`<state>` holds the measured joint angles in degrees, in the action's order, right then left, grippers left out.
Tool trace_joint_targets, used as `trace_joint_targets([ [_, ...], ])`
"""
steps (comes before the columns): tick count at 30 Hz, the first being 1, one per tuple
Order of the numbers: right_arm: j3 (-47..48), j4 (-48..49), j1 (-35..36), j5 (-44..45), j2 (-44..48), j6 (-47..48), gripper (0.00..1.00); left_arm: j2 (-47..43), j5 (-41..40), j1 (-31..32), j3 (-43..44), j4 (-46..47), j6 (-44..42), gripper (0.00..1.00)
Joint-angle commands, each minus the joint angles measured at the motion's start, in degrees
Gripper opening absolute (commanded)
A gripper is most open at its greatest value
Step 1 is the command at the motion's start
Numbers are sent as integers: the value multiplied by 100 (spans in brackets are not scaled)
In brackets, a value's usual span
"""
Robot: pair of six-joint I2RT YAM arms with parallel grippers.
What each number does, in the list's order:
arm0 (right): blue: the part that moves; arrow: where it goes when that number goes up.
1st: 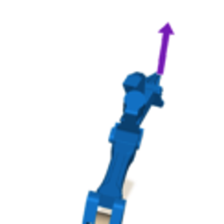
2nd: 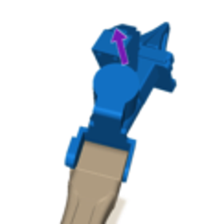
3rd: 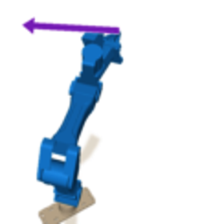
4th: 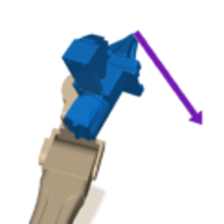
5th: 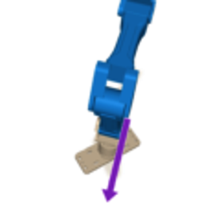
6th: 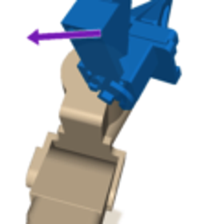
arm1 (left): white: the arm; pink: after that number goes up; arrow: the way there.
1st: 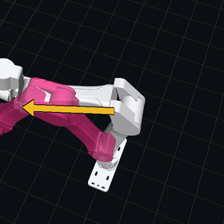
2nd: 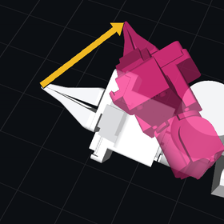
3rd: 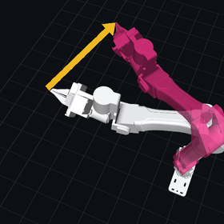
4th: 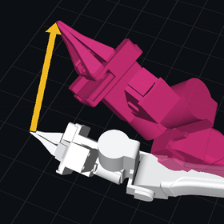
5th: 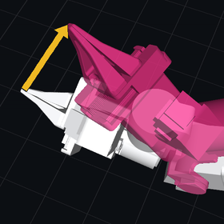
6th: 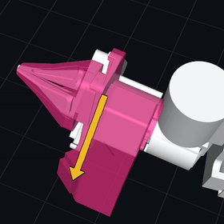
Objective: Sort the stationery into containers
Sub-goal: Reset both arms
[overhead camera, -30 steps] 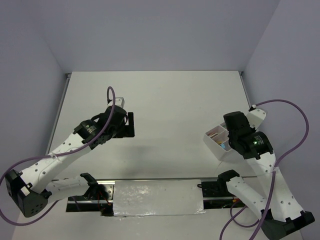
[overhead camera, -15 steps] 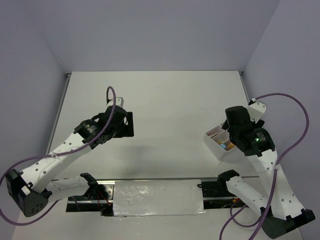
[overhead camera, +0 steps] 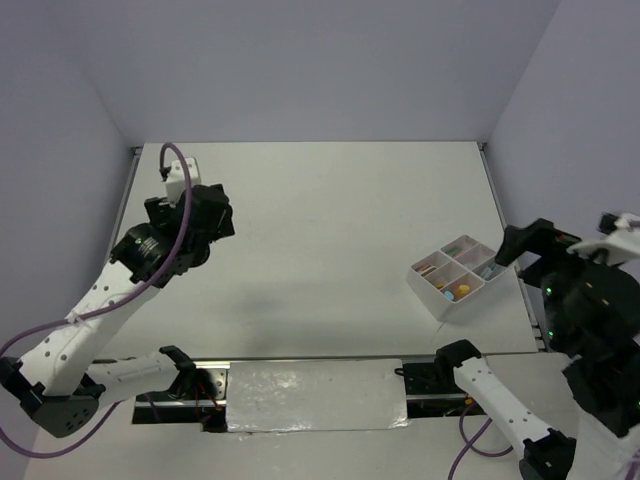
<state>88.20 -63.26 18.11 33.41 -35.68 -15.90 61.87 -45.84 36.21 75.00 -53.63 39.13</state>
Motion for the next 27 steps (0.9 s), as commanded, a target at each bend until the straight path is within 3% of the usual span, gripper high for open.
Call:
trace_joint_targets([
  [1,504,-432,61,-54,122,737,100,-516,-1276,-35,480,-324,-221,99],
  [3,628,-424,123,-298,498,798,100,-745,-1611,-35,664,-350,-379,99],
  [4,959,-580,149,-509,788,851,100,-1277,-1751,-35,865,-481,-450,99],
  [11,1629,-643,316,-1117,1625,790,100,-2450,-1542,-35,1245,-1026,-495,99],
  [18,910,-696,395,-873,2671,861,100,-3758,-1094,-52,1140,-1291,-837,99],
  [27,479,-714,527,-748,2408,694,100,-3744,-1216,-43,938,-1353,-714,99],
])
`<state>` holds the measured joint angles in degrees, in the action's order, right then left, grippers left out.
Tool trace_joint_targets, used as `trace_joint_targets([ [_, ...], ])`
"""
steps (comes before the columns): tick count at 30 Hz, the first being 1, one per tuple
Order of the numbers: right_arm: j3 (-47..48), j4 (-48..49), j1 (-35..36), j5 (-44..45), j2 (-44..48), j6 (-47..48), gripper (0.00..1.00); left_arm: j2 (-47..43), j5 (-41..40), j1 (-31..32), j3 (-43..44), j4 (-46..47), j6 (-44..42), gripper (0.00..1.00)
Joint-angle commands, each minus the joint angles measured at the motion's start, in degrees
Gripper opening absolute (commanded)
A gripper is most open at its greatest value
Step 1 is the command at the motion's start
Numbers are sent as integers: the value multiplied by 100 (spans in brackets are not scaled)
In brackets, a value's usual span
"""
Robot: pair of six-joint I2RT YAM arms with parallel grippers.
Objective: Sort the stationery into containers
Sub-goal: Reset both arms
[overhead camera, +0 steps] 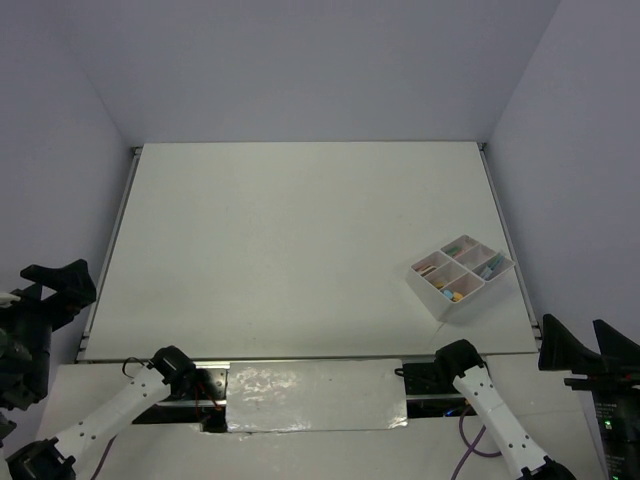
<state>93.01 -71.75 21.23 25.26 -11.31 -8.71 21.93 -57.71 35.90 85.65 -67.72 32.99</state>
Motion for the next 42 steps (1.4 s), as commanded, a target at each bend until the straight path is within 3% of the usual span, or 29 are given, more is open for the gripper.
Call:
trace_joint_targets([
  [1,-20,152,214,67,-64,-25,100,276,-29,-22,-171,58,-100,99],
  [19,-1329,784,241,252,-785,-131,100,997,691,-22,-1507,1278,-153,99],
  [31,-1189,820,258,665,-715,-70,100,1059,147,-22,-1375,1297,-293,99],
  [42,-1268,934,294,577,-618,-69,100,1067,243,-13,-1507,1393,-276,99],
])
